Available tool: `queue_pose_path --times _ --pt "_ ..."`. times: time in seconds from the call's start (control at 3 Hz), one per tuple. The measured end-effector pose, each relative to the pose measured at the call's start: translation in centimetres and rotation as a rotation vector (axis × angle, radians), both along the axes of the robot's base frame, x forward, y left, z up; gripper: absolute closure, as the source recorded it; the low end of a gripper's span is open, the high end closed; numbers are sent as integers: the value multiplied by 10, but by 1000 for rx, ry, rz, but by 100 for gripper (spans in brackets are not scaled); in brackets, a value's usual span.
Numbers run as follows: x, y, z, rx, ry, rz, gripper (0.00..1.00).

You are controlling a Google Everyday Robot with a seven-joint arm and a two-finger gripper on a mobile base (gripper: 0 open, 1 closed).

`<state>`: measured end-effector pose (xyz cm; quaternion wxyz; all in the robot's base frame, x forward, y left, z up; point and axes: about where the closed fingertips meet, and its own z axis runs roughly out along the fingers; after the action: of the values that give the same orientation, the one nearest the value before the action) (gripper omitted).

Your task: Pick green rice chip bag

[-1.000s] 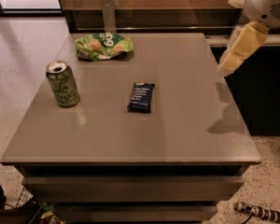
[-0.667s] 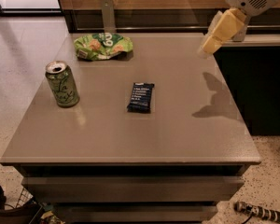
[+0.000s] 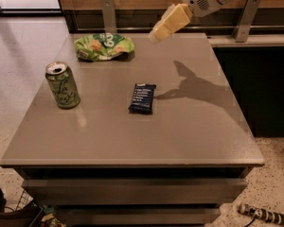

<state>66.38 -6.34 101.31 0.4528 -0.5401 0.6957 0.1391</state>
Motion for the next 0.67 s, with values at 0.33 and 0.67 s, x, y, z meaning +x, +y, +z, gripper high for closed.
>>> queue_pose_path --times 0.33,0.67 --pt "19 24 9 74 -50 -19 0" --pt "22 26 8 65 -49 -22 0"
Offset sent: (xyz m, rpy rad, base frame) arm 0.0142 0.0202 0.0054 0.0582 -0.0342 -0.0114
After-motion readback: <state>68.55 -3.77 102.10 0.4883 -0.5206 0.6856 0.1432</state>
